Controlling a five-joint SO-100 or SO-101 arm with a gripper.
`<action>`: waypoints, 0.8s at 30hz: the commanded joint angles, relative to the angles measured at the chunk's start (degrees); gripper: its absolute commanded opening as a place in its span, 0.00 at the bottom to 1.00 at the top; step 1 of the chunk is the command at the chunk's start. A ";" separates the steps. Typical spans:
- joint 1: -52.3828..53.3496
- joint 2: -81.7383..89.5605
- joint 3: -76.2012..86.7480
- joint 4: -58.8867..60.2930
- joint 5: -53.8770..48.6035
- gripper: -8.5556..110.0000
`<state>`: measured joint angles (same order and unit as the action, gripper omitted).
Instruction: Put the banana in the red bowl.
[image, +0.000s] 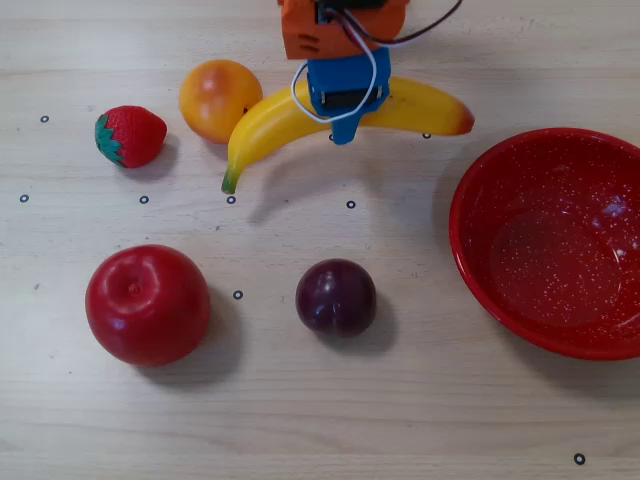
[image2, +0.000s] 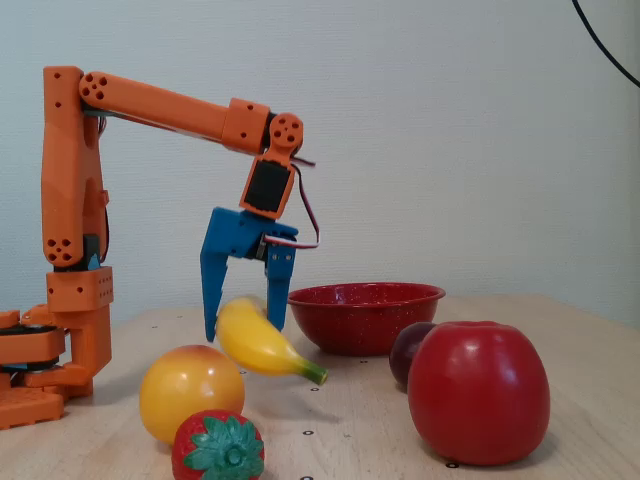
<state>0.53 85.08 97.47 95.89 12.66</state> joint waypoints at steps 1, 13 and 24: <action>-1.23 6.86 -7.12 3.60 0.88 0.07; 5.62 8.00 -20.65 6.15 -3.96 0.07; 17.58 7.82 -30.06 -3.69 -6.15 0.07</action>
<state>16.00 86.48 73.21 94.57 8.00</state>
